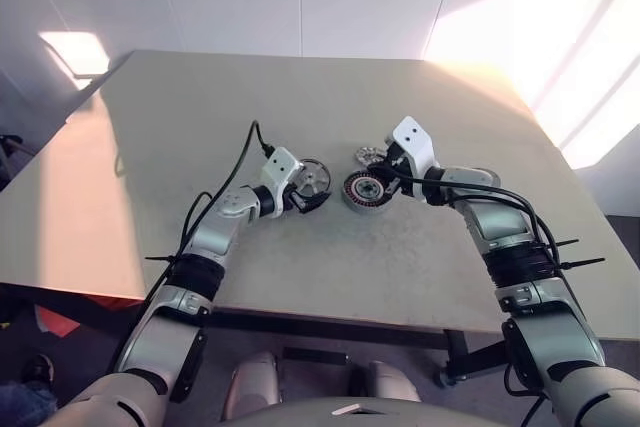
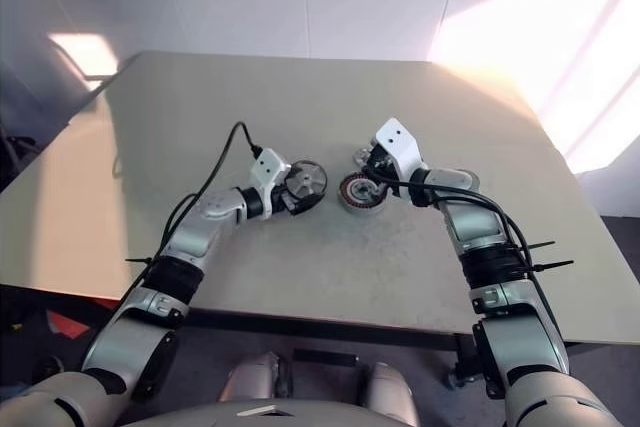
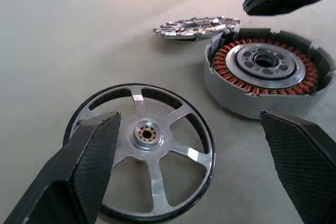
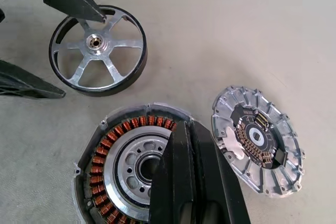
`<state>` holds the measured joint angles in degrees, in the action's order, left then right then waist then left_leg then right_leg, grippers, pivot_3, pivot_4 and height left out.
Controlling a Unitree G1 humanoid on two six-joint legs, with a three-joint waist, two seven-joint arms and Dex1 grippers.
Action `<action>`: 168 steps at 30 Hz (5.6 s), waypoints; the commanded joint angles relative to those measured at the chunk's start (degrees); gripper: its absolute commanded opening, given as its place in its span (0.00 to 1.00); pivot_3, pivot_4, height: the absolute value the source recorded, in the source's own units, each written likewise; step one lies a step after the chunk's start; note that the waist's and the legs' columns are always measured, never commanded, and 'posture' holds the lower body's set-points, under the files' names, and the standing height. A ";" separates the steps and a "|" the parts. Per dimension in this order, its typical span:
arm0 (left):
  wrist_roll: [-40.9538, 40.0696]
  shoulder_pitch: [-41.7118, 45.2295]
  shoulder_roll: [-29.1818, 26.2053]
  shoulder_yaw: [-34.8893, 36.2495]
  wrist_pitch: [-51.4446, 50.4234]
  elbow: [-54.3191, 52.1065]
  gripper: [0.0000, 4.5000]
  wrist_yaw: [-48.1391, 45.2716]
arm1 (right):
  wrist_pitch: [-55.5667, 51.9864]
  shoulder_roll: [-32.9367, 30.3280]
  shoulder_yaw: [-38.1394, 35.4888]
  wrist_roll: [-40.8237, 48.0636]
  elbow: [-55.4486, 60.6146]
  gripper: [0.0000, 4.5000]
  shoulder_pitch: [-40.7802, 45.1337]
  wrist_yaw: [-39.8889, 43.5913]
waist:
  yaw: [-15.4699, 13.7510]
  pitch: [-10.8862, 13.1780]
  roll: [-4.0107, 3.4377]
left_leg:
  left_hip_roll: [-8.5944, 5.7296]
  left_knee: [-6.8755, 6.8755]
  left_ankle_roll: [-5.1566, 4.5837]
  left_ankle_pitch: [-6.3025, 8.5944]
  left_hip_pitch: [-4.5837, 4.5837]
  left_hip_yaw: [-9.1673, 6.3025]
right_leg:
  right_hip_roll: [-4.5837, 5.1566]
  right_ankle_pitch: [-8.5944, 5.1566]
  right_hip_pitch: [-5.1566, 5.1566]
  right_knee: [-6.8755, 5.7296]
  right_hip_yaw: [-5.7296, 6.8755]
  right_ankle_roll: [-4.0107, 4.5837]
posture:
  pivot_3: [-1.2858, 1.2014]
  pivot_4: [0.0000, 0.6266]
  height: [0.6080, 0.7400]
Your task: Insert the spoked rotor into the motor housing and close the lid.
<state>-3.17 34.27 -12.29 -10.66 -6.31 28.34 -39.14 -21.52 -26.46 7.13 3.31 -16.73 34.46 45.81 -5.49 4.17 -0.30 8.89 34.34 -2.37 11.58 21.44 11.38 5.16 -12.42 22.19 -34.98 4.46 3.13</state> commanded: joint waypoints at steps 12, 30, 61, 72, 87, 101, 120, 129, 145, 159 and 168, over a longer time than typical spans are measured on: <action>-1.09 0.73 -0.71 6.23 6.60 2.63 1.00 4.00 | -0.02 -0.95 -1.83 1.20 3.34 0.00 -0.28 -1.02 | -0.10 0.00 0.00 | 0.00 0.00 -0.01 0.01 0.04 0.00 | 0.01 0.00 0.02 -0.02 0.01 0.01 | 0.52 0.00 1.00; -25.40 -2.59 5.94 21.14 -31.06 -6.04 1.00 7.64 | 0.21 -0.70 -1.18 0.77 2.77 0.00 0.28 -1.13 | -0.04 0.00 0.00 | 0.01 0.13 -0.01 0.01 0.02 0.03 | 0.02 0.00 0.02 -0.11 0.01 0.02 | 0.52 0.00 1.00; -41.47 11.85 9.86 42.72 -44.25 23.73 0.08 9.77 | 0.19 -1.82 -4.30 0.12 -1.87 0.00 2.40 -6.21 | -0.79 0.02 0.00 | -0.09 0.17 -0.24 0.15 -0.32 -0.01 | 0.10 -0.03 -0.61 0.24 0.03 -0.06 | 0.52 0.00 1.00; -48.56 15.46 11.60 44.89 -53.90 21.68 0.08 6.04 | -0.03 -5.88 -5.08 -5.33 -13.08 0.00 4.89 -15.16 | -0.88 0.07 0.01 | -0.13 0.10 -0.28 0.17 -0.10 0.01 | 0.12 -0.05 -0.37 0.29 0.04 -0.09 | 0.52 0.00 1.00; -41.70 21.31 16.13 36.83 -48.18 29.86 0.08 -0.46 | -1.54 -8.54 -7.07 -6.54 -13.45 0.00 2.28 -20.67 | -0.69 0.09 0.00 | -0.11 0.14 -0.53 0.06 0.37 0.03 | 0.12 -0.05 0.15 0.23 0.07 -0.09 | 0.52 0.00 1.00; -36.42 24.83 17.31 38.04 -39.77 39.27 0.08 0.59 | -3.16 -8.57 -8.12 -6.37 -10.12 0.00 0.98 -21.15 | -1.79 0.10 -0.01 | -0.09 0.19 -0.56 0.08 0.39 0.03 | 0.12 -0.04 0.15 0.22 0.08 -0.09 | 0.52 0.00 1.00; -33.47 25.85 18.12 39.00 -37.44 41.52 0.08 3.71 | -3.24 -7.76 -7.36 -6.28 -8.72 0.00 2.62 -20.66 | -1.97 0.10 -0.02 | -0.09 0.21 -0.57 0.08 0.40 0.03 | 0.13 -0.04 0.12 0.22 0.09 -0.09 | 0.52 0.00 1.00; -33.41 26.16 15.69 40.77 -36.08 41.41 0.44 5.06 | -3.09 -6.82 -6.94 -4.38 -4.18 0.00 1.58 -17.26 | -1.70 0.10 -0.04 | -0.08 0.21 -0.56 0.08 0.37 0.03 | 0.13 -0.04 0.13 0.20 0.09 -0.09 | 0.52 0.00 1.00; -34.90 20.12 6.06 41.16 -40.36 30.85 0.44 0.68 | -7.35 -1.99 -6.07 10.92 20.56 0.00 -8.71 -2.81 | -2.38 0.11 -0.07 | -0.03 0.25 -0.58 0.10 0.47 0.03 | 0.14 -0.04 0.17 0.18 0.13 -0.09 | 0.52 0.00 1.00; -36.13 17.24 4.76 42.46 -38.95 26.70 0.44 4.03 | -4.31 1.77 -1.79 5.80 6.23 0.00 -6.66 -5.59 | -1.61 0.12 -0.06 | -0.04 0.21 -0.31 0.18 0.35 0.01 | 0.14 -0.04 0.09 0.20 0.12 -0.09 | 0.52 0.00 1.00; -36.09 15.66 5.23 41.22 -39.45 24.61 0.44 3.44 | -5.41 0.25 -4.84 9.76 15.20 0.00 -5.77 -3.42 | -1.67 0.12 -0.05 | -0.04 0.21 -0.31 0.17 0.35 0.01 | 0.14 -0.04 0.08 0.19 0.12 -0.09 | 0.52 0.00 1.00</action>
<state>-38.27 49.43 -7.05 30.92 -45.61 55.20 -34.78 -26.90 -25.56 4.49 11.46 -5.27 26.82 42.19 -7.16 4.29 -0.35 8.85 34.55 -2.69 11.76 21.78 11.39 5.30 -12.46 22.28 -34.79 4.58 3.04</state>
